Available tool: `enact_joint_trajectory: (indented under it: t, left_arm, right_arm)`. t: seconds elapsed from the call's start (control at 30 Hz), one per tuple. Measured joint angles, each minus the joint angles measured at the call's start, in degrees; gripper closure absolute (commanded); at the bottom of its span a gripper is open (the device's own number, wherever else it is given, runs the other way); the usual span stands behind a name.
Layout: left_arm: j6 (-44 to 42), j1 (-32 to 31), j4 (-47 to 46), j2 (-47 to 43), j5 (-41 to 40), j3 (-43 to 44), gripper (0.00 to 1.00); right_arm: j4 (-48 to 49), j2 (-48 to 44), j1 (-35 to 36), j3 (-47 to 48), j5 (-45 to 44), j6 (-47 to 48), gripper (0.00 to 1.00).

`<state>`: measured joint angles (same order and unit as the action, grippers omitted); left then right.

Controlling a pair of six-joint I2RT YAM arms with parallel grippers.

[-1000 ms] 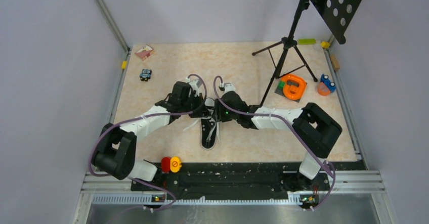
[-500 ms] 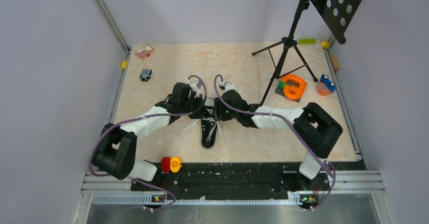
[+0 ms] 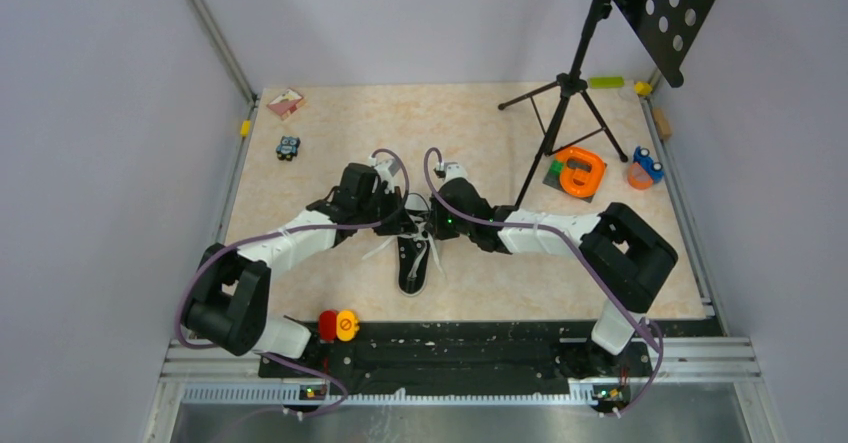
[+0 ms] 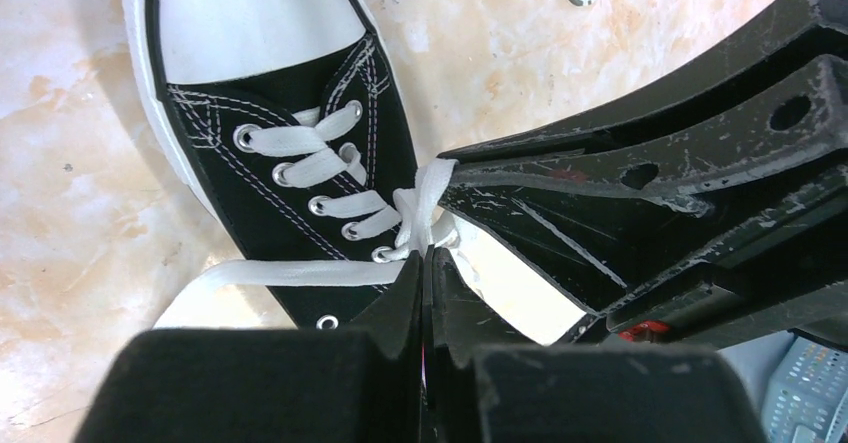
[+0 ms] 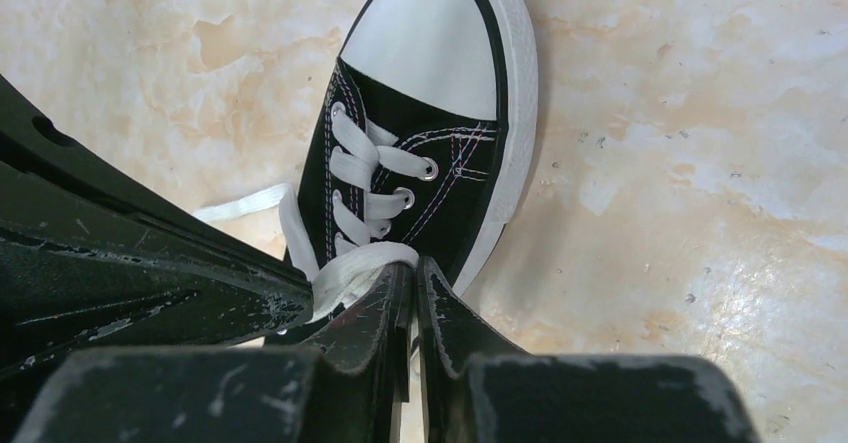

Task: Tie the shoes
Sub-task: Cross the shoelace with the shoelace.

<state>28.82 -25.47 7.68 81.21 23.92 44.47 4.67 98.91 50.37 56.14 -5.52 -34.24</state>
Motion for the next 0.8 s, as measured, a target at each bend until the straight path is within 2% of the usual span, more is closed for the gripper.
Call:
enact_joint_trajectory:
  t: [0.33, 0.4, 0.53, 0.67, 0.8]
  left_arm:
    - [2.9, 0.0, -1.2, 0.0, 2.6, 0.0, 1.00]
    - [3.0, 0.0, -1.3, 0.0, 2.7, 0.0, 1.00]
    - [3.0, 0.3, -1.3, 0.8, 2.8, 0.1, 1.00]
    - [3.1, 0.5, -1.2, 1.6, 3.1, 0.1, 1.00]
    - [3.1, 0.7, -1.2, 1.8, 3.5, 0.1, 1.00]
  right_arm:
    - [0.4, 0.0, 0.0, 0.0, -1.9, 0.1, 1.00]
    - [1.0, 0.0, 0.1, 0.0, -2.4, 0.1, 0.89]
    - [2.5, 0.0, 0.2, -0.7, -3.1, -0.2, 0.74]
    - [2.5, -1.7, 0.2, -2.9, -3.7, -0.4, 0.68]
    - [1.7, -4.2, 0.2, -4.0, -3.4, -0.4, 0.68]
